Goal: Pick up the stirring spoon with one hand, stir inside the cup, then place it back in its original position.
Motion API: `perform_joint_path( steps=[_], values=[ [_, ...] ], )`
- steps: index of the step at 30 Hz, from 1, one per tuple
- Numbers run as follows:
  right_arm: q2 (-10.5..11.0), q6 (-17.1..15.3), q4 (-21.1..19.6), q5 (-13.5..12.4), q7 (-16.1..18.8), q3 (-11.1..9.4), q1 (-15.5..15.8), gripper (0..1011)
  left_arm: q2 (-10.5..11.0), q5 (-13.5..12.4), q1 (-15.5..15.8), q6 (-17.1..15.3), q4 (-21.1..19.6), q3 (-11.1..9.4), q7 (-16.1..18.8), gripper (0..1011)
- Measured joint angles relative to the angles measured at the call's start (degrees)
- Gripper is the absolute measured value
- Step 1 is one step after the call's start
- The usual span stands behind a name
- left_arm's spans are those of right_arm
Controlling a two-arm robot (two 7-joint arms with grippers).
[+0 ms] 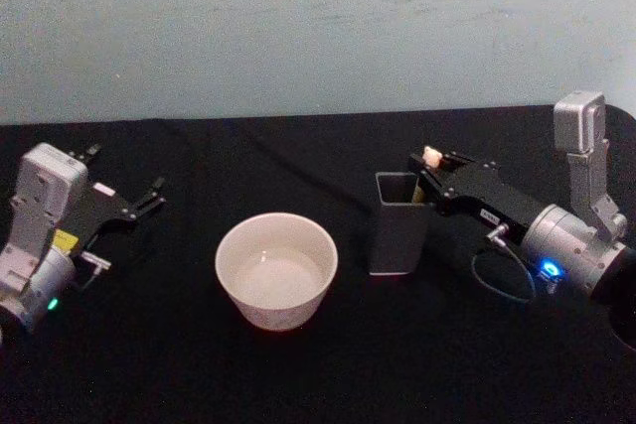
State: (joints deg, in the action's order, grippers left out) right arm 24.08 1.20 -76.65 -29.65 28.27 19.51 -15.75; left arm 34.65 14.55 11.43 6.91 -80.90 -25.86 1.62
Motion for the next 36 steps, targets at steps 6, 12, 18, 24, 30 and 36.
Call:
perform_joint_path(
  steps=[6,12,18,24,30,36],
  values=[
    [0.00,0.00,0.00,0.02,-0.01,0.00,0.00,215,0.00,0.00,0.00,0.00,0.00,0.00,0.00,1001],
    [0.00,0.00,0.01,0.03,-0.01,0.00,0.00,215,0.00,0.00,0.00,0.00,0.00,0.00,0.00,1001],
    [0.11,-0.36,0.03,-0.87,0.95,-0.15,-0.01,215,0.00,0.00,0.00,0.00,0.00,0.00,0.00,1001],
    [0.59,-1.11,-0.80,-3.07,1.94,-0.59,0.24,215,0.00,0.00,0.00,0.00,0.00,0.00,0.00,1001],
    [1.18,-1.22,-2.58,-4.86,2.04,-1.05,0.66,215,0.00,0.00,0.00,0.00,0.00,0.00,0.00,1001],
    [1.85,-1.18,-4.94,-6.89,2.06,-1.82,1.03,215,0.00,0.00,0.00,0.00,0.00,0.00,0.00,1001]
  ],
)
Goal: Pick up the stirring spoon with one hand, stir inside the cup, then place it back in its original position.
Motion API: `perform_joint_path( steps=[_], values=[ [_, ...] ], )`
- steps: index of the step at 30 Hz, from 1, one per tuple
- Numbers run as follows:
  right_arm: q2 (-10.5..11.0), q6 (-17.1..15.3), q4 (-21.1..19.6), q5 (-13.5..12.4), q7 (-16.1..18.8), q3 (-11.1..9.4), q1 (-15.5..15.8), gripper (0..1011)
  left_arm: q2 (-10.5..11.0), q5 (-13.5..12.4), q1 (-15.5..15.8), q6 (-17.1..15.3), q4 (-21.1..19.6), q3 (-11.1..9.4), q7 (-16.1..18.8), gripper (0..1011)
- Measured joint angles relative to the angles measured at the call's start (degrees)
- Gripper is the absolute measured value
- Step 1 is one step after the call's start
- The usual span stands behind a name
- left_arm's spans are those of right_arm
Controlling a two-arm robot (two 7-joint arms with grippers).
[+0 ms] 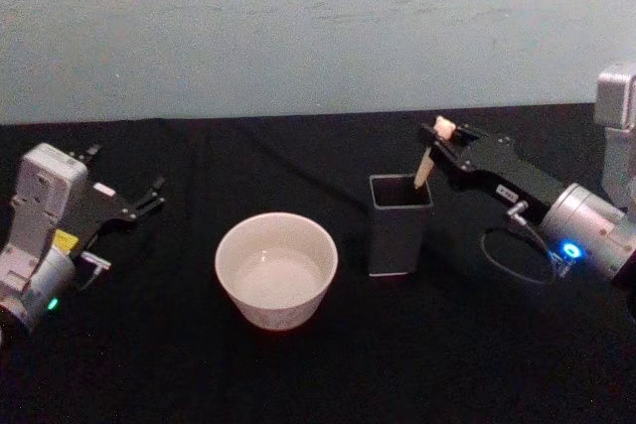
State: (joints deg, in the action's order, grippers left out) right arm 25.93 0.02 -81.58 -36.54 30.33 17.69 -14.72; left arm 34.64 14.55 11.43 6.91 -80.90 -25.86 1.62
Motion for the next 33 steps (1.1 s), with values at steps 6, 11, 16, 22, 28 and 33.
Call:
perform_joint_path(
  steps=[6,11,16,22,28,33],
  values=[
    [0.42,0.64,-2.36,-2.15,-0.24,-0.98,0.18,215,0.00,0.00,0.00,0.00,0.00,0.00,0.00,1001],
    [0.45,1.35,-3.69,-3.50,-0.50,-1.51,-0.03,215,0.00,0.00,0.00,0.00,0.00,0.00,0.00,1001],
    [0.20,2.10,-4.36,-4.47,-0.66,-1.64,-0.71,215,0.00,0.00,0.00,0.00,0.00,0.00,0.00,1001],
    [-0.74,3.12,-4.69,-5.34,-0.95,-1.16,-1.61,215,0.00,0.00,0.00,0.00,0.00,0.00,0.00,1001],
    [-1.47,3.46,-4.69,-5.83,-0.21,0.10,-2.38,215,0.00,0.00,0.00,0.00,0.00,0.00,0.00,1001],
    [-1.71,3.50,-4.53,-5.43,1.21,2.40,-3.36,215,0.00,0.00,0.00,0.00,0.00,0.00,0.00,1001]
  ],
)
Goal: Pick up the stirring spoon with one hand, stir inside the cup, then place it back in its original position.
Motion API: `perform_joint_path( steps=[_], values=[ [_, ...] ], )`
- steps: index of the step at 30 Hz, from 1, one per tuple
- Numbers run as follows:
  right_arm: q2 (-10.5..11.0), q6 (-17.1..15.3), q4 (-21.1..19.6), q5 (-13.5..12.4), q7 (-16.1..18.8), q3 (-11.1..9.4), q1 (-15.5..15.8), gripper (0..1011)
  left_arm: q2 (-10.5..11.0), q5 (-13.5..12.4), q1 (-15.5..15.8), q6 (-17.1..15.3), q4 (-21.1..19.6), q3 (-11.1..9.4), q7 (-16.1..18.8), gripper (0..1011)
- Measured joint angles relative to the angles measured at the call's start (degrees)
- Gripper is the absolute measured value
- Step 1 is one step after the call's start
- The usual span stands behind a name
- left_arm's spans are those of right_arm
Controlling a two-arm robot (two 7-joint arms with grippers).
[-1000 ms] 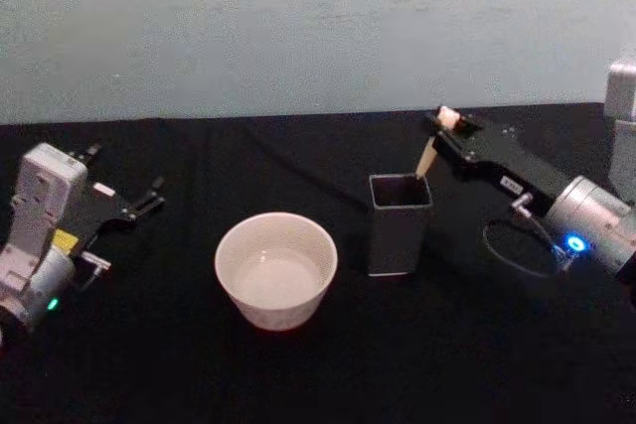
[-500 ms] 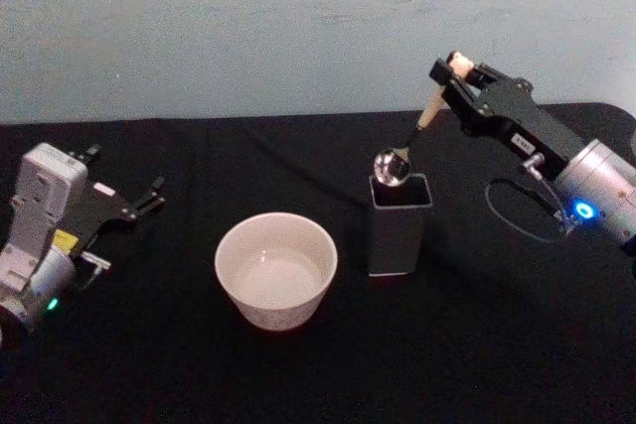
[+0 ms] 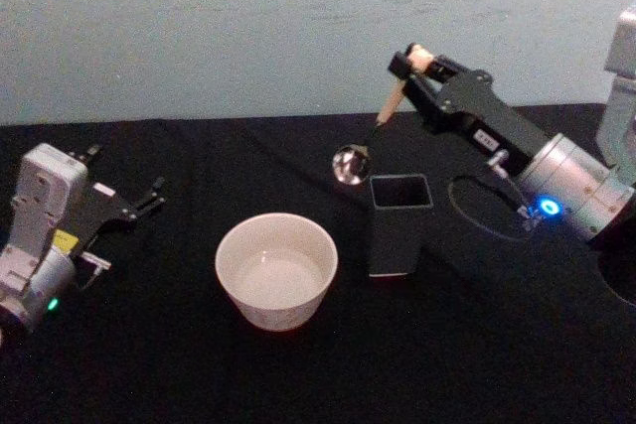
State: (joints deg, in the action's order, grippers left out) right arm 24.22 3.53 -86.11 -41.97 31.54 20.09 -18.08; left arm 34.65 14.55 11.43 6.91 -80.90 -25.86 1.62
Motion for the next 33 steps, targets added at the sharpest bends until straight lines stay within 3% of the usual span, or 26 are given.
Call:
perform_joint_path(
  steps=[16,33],
  values=[
    [-0.51,0.77,4.12,5.23,4.55,7.90,-3.04,215,0.00,0.00,0.00,0.00,0.00,0.00,0.00,1001],
    [-0.81,1.63,6.51,11.29,7.26,13.09,-4.28,214,0.00,0.00,0.00,0.00,0.00,0.00,0.00,1001]
  ],
)
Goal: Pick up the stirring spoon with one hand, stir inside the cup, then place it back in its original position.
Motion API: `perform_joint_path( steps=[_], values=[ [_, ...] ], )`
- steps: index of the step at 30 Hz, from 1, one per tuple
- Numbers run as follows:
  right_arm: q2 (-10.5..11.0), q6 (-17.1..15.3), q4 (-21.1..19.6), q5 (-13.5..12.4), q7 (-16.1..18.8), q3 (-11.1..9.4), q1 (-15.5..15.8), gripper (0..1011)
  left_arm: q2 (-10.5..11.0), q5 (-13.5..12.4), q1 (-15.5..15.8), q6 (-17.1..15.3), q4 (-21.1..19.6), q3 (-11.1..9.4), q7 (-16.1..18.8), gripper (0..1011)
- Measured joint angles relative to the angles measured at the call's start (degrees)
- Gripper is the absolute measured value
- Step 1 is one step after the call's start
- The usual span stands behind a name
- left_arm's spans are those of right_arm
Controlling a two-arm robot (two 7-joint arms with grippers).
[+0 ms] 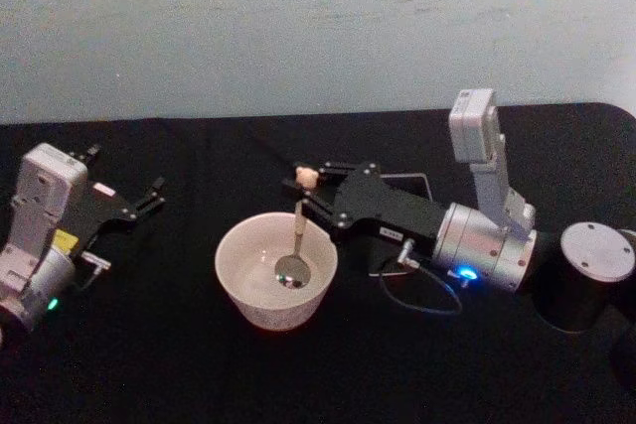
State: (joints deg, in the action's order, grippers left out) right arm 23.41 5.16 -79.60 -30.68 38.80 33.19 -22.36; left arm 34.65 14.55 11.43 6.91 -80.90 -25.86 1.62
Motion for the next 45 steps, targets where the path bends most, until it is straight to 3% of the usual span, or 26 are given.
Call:
perform_joint_path(
  steps=[11,23,35,45],
  values=[
    [-0.95,0.02,0.72,1.64,0.92,1.78,-0.69,215,0.00,0.00,0.00,0.00,0.00,0.00,0.00,1001],
    [-4.09,-0.14,4.82,2.95,-0.12,2.42,-3.12,215,0.00,0.00,0.00,0.00,0.00,0.00,0.00,1001],
    [-6.36,0.52,8.35,4.39,-2.69,1.08,-5.02,215,0.00,0.00,0.00,0.00,0.00,0.00,0.00,1001],
    [-4.73,0.38,6.98,5.47,-3.55,-0.51,-3.92,215,0.00,0.00,0.00,0.00,0.00,0.00,0.00,1001]
  ],
)
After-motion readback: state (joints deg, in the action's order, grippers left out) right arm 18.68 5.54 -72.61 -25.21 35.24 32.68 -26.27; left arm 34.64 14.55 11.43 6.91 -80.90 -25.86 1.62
